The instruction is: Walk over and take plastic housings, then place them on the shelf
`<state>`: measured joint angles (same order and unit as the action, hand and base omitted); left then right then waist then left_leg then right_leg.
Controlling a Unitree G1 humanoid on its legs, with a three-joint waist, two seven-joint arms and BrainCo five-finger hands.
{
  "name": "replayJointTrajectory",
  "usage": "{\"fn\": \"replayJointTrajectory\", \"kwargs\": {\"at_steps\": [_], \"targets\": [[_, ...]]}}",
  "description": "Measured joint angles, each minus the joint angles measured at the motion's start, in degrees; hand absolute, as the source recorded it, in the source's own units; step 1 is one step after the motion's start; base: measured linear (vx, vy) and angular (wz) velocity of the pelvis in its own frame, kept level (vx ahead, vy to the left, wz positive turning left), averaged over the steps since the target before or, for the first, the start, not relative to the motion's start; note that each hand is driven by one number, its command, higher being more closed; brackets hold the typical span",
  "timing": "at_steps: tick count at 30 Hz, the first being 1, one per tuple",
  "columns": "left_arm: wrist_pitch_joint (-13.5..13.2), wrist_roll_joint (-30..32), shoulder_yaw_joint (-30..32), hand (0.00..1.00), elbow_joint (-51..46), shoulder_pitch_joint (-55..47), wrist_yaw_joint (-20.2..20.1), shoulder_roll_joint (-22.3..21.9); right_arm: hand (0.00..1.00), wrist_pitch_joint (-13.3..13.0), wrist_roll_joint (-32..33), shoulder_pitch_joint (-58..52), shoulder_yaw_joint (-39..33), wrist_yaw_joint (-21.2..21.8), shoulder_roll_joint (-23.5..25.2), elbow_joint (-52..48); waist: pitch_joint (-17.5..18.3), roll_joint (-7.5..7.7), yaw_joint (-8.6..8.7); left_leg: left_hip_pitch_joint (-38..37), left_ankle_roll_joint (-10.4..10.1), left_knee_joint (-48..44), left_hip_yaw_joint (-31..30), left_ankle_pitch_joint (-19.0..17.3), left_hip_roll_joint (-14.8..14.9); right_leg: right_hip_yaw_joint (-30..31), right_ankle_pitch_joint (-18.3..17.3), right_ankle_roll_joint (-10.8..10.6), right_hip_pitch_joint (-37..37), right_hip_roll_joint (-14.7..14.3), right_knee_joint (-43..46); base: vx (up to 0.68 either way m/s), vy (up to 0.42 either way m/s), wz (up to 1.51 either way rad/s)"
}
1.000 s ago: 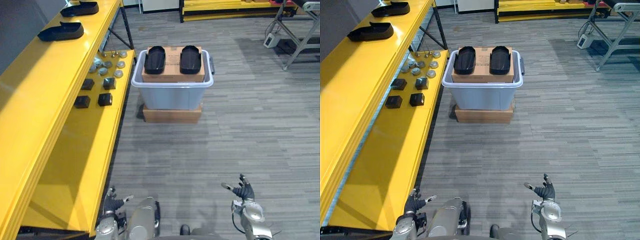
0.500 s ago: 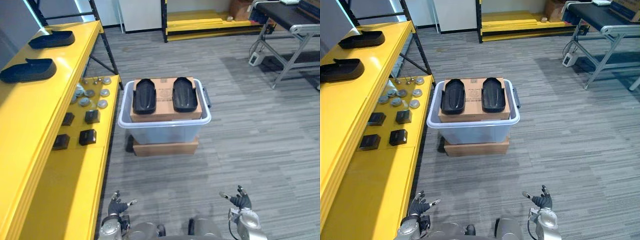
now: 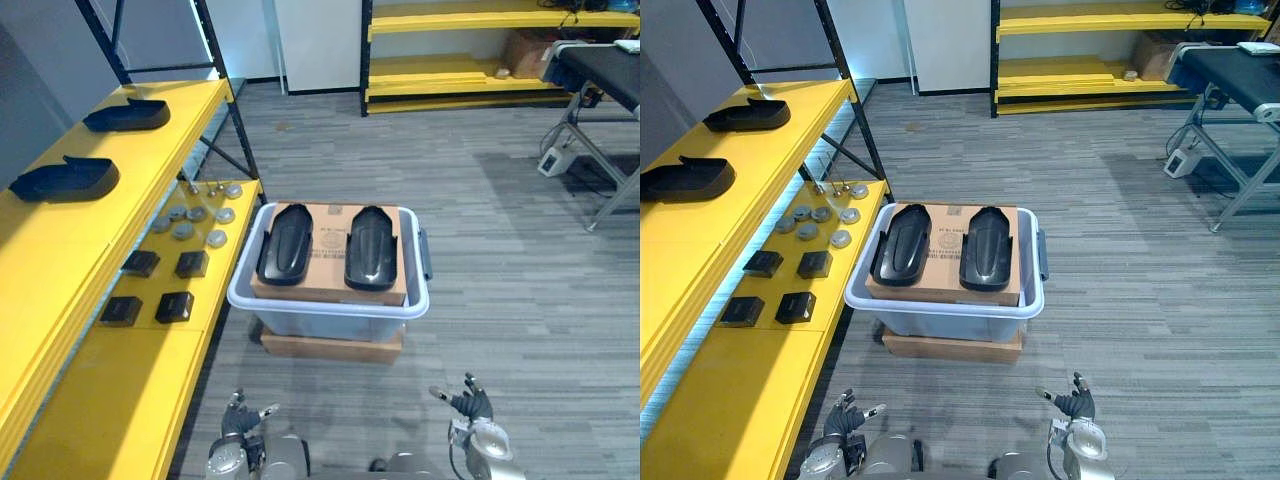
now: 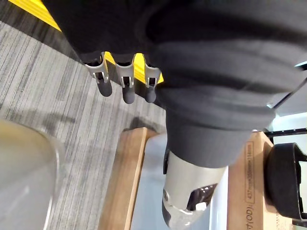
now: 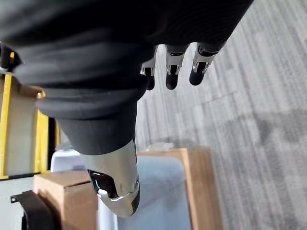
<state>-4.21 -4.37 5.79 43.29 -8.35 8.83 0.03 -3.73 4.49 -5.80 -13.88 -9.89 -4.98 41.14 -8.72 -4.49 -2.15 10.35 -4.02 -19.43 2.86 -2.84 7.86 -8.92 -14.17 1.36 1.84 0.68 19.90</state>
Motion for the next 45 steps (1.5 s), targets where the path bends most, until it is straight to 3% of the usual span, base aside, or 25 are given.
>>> {"fn": "replayJointTrajectory", "kwargs": {"at_steps": [2, 5, 12, 15, 20, 24, 27, 35, 40, 45], "targets": [[-0.01, 0.0, 0.07, 0.0, 1.16, 1.3, 0.02, 0.85, 0.0, 0.25, 0.07, 0.01, -1.49, -0.02, 0.4, 0.86, -0.33, 2.44, 0.03, -2.65, 0.08, 4.14, 0.58, -0.16, -2.06, 1.02, -0.63, -1.06, 0.54, 2.31, -0.14, 0.2, 0.125, 0.03], [0.07, 0.05, 0.06, 0.0, 2.04, 0.87, 0.03, 1.27, 0.0, 0.24, 0.26, -0.11, -2.1, -0.08, 0.7, 0.86, -0.02, 3.54, -0.18, -4.51, 0.32, 5.67, 2.05, -0.2, -3.4, 2.74, -0.56, -1.93, 1.48, 3.51, -1.73, 0.15, 0.099, -0.17], [0.27, 0.38, 0.0, 0.0, 2.4, 0.42, 0.06, 3.54, 0.0, 0.15, 2.48, 0.87, -8.24, -0.81, -1.15, -0.77, 0.65, 2.82, 0.27, -6.29, 0.61, 9.9, 3.77, -0.37, -3.65, 6.78, 1.24, -2.93, 1.64, 2.98, -6.37, 0.05, 0.021, -0.25], [0.29, 0.48, -0.53, 0.0, 2.22, -0.53, 0.05, 3.56, 0.0, 0.18, 3.95, -0.69, -11.8, -2.8, -2.92, -8.33, 0.81, 2.59, 1.53, -6.36, 1.25, 11.91, 4.28, 0.3, -3.84, 7.88, 2.59, -3.23, 0.79, 2.6, -7.42, 0.01, 0.019, -0.18], [0.26, 0.59, -1.29, 0.0, 0.85, -1.29, -0.02, 3.6, 0.0, -0.44, 3.98, -3.59, -16.76, -5.25, -4.53, -26.3, 1.5, 2.75, 1.71, -7.14, 2.32, 15.06, 4.96, 1.8, -5.07, 8.98, 3.6, -4.09, 0.72, 3.58, -8.8, 0.01, 0.057, -0.08], [0.24, 0.73, -1.36, 0.0, 0.55, -2.73, -0.04, 3.66, 0.0, -1.69, 3.62, -2.86, -16.46, -6.34, -4.54, -32.11, 2.34, 2.81, 1.4, -7.13, 2.63, 16.31, 4.47, 2.84, -5.46, 8.64, 4.37, -4.18, 0.71, 3.76, -10.16, -0.02, 0.038, 0.09], [0.18, 0.82, -1.89, 0.0, 0.51, -3.77, -0.16, 3.69, 0.0, -2.25, -0.25, -2.18, -13.64, -6.53, -5.59, -36.0, 2.54, 2.75, 1.4, -7.01, 2.69, 18.99, 2.85, 5.05, -6.01, 7.26, 4.41, -4.21, 0.06, 3.93, -10.23, -0.06, -0.001, 0.25], [-0.08, 1.8, -3.05, 0.0, 0.48, -4.8, -0.11, 5.08, 0.0, -2.35, -10.11, 5.77, -3.86, -6.25, -11.49, -33.37, 2.4, 2.4, 1.03, -6.45, 2.54, 24.74, -1.94, 9.92, -7.03, 5.03, 4.35, -4.34, -0.23, 3.79, -12.09, -0.07, 0.002, 0.29], [-0.14, 1.75, -3.67, 0.0, 0.48, -4.67, 0.02, 5.23, 0.0, 0.69, -13.19, 13.21, -1.27, -7.63, -13.37, -22.98, 1.39, 1.2, -0.27, -4.78, 2.75, 24.82, -5.26, 11.17, -8.04, 3.44, 3.35, -5.02, -0.23, 4.41, -12.41, -0.06, 0.009, 0.32], [-0.62, 1.57, -3.69, 0.0, 0.0, -4.39, 0.25, 5.24, 0.0, 2.83, -14.11, 21.73, 0.16, -9.43, -14.26, -13.45, -0.36, -0.09, -0.47, -1.17, 2.87, 24.81, -8.09, 12.74, -8.47, 0.76, 3.35, -5.1, -2.61, 4.34, -12.14, -0.04, -0.004, 0.3]]}}
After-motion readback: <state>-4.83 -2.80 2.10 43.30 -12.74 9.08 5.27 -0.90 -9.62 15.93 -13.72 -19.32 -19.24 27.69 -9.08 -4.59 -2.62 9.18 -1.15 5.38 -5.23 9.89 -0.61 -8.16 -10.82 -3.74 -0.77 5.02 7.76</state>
